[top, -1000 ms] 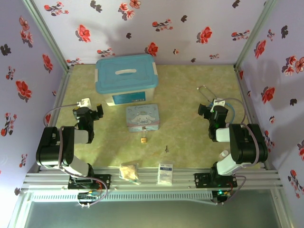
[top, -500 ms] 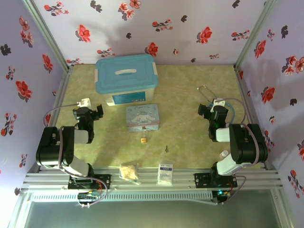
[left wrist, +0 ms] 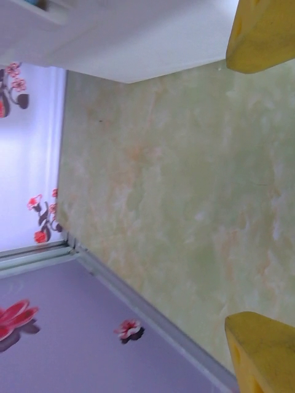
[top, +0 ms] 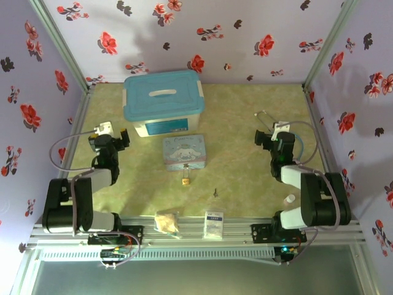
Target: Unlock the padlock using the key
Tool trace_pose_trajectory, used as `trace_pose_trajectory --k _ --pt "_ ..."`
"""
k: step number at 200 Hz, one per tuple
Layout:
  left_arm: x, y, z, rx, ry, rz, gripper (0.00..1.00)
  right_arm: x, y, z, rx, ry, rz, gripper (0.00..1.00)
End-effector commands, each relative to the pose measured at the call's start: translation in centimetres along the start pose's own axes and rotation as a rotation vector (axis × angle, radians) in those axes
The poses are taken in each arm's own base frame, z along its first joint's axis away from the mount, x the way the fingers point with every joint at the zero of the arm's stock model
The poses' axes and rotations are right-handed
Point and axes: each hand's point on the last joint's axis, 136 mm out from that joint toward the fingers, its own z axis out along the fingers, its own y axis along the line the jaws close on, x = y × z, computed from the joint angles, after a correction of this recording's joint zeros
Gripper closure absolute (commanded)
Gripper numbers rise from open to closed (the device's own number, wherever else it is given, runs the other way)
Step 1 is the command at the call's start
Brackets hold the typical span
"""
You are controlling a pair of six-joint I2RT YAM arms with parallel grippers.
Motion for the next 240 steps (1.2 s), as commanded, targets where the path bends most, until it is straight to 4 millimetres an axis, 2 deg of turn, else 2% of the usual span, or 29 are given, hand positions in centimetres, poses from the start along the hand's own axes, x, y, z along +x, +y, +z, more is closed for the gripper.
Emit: trace_pose_trajectory --k 1,30,49,57,66,83,99,118,130,157,174,192,209,224,240 --pt "-1.4 0.8 -1.2 -0.04 -0.035 -0.02 0.0 -2.1 1.5 -1.4 -0.03 0.002 -0.036 0.01" --pt "-4.7 1.3 -3.1 -0.026 -0.11 -0.223 0.0 -5.5 2.1 -3.5 -0.045 -0.039 0.078 0.01" --pt "-6.1 -1.3 -3.9 0.139 -0.081 -0.377 0.0 -6.2 1.8 -4.5 -0.047 -0.031 0.302 0.01" --pt "-6.2 -2.9 -4.3 0.236 -0.071 -0.42 0.0 -6.2 2.7 -4.8 -0.102 -0.005 0.328 0.01" --pt "-6.3 -3.8 -4.8 0.308 -0.09 -0.465 0.0 -5.7 3.6 -5.0 -0.161 0.041 0.353 0.01" --pt "-5.9 -4.5 -6.0 0.378 -0.095 -0.525 0.0 -4.3 5.4 -5.4 -0.25 0.155 0.39 0.01" --pt "-5.5 -5.5 -6.9 0.415 -0.017 -0.539 0.0 -3.1 6.6 -5.9 -0.308 0.229 0.439 0.01" --pt "-4.7 -8.4 -8.3 0.467 0.094 -0.478 0.0 -1.9 9.3 -7.4 -0.452 0.277 0.465 0.01" --pt "-4.0 -10.2 -9.2 0.481 0.182 -0.412 0.0 -0.8 10.1 -8.3 -0.454 0.311 0.451 0.01" --pt "-2.1 -14.6 -11.6 0.557 0.336 -0.242 0.0 2.6 11.7 -10.2 -0.408 0.426 0.35 0.02" --pt "-1.1 -16.5 -13.1 0.594 0.385 -0.191 0.0 4.7 14.2 -12.5 -0.447 0.493 0.238 0.05" --pt "-1.3 -19.1 -15.5 0.675 0.413 -0.168 0.0 6.7 15.3 -14.7 -0.424 0.532 0.131 0.06" --pt "-1.9 -21.9 -17.7 0.745 0.417 -0.141 0.0 8.8 15.2 -16.1 -0.376 0.574 0.091 0.13" --pt "-1.9 -23.7 -18.7 0.785 0.441 -0.144 0.0 10.5 15.8 -17.0 -0.377 0.607 0.096 0.23" --pt "-1.9 -25.3 -19.9 0.823 0.46 -0.14 0.0 12.0 16.8 -17.7 -0.387 0.624 0.094 0.27"
